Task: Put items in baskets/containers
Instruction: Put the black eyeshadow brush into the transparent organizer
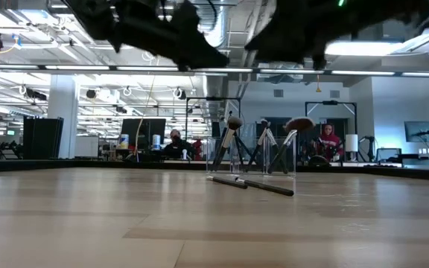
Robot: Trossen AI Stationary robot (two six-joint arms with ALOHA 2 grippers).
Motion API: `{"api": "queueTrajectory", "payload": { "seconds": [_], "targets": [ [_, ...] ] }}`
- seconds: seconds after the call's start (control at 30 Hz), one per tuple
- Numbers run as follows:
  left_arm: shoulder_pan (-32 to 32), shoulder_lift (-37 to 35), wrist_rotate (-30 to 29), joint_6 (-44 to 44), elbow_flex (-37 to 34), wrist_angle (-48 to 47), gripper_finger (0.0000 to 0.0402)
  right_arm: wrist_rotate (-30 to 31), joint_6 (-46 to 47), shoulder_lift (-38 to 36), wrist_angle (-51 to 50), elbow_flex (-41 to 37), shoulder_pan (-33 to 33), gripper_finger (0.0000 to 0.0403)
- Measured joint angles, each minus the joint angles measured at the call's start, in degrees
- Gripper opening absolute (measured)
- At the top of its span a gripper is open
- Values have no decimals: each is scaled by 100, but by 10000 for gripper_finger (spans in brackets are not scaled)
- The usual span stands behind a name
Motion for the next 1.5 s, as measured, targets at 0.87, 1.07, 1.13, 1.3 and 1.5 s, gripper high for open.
{"api": "queueTrajectory", "payload": {
  "seconds": [0.87, 1.07, 1.13, 1.3, 1.5],
  "targets": [
    [-527, -2246, 0, -1056, -2323, -476, 110, -75, 3918, 2988, -2636, 1283, 28, 162],
    [-524, -2246, -2, -1056, -2332, -394, 110, -83, 4249, 2988, -2600, 1285, 276, 162],
    [-524, -2246, -2, -1056, -2332, -382, 110, 15, 4246, 2988, -2596, 1285, 370, 162],
    [-524, -2246, -2, -1057, -2332, -378, 110, 457, 4007, 2924, -2584, 1286, 594, 162],
    [-524, -2246, -2, -1185, -2332, -344, 110, 333, 4018, 2905, -2536, 1455, 836, 162]
  ]
}}
